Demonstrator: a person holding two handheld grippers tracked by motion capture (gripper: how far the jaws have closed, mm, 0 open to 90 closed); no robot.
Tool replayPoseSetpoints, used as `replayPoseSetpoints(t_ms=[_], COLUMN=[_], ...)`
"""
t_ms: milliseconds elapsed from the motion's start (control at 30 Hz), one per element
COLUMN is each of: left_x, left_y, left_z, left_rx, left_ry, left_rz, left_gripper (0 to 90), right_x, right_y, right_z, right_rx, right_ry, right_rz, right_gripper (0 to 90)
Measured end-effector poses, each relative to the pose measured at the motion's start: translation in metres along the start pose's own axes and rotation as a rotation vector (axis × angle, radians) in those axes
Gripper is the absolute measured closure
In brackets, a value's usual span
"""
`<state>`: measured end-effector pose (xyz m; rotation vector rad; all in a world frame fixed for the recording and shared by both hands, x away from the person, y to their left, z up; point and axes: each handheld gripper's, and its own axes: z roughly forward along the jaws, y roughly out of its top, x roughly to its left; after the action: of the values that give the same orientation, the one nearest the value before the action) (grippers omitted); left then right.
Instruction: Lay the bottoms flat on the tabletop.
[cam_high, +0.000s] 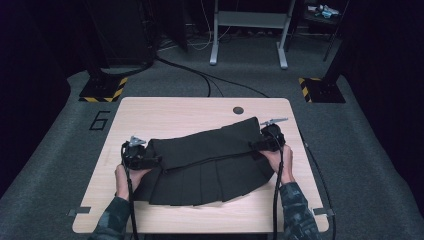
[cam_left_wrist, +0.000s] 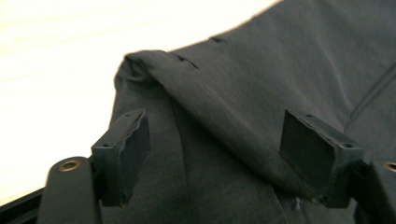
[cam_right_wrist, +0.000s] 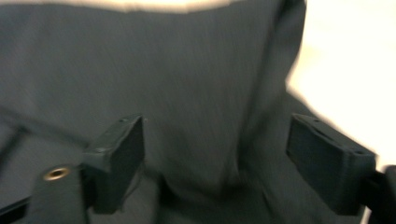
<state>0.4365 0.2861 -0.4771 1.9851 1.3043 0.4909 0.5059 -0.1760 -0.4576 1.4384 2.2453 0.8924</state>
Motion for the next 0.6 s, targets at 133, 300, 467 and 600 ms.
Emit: replayPoseSetpoints(t_ms=[133, 300, 467, 600], left_x=[-0.006, -0.012, -0.006, -0.009], left_y=[-0.006, -0.019, -0.035, -0.044], left_z=[0.003, 0.009, 0.012, 0.013], left_rx=[0.042, 0.085, 0.120, 0.116], left_ry=[-0.017, 0.001, -0.008, 0.005], left_rz=[0.022, 0.055, 0.040, 0.073], left_gripper=[14.9, 13.8, 12.7, 12.5], right_x=[-0.017, -0.026, -0.022, -0.019], right_y=[-0.029, -0.046, -0.061, -0.069], right_z=[0.008, 0.015, 0.019, 0.015], right_rx=[0.048, 0.094, 0.095, 0.074], right_ry=[0.005, 0.013, -0.013, -0.026], right_rz=[-0.012, -0.015, -0.045, -0.032], right_gripper=[10.7, 6.5, 5.2, 5.1])
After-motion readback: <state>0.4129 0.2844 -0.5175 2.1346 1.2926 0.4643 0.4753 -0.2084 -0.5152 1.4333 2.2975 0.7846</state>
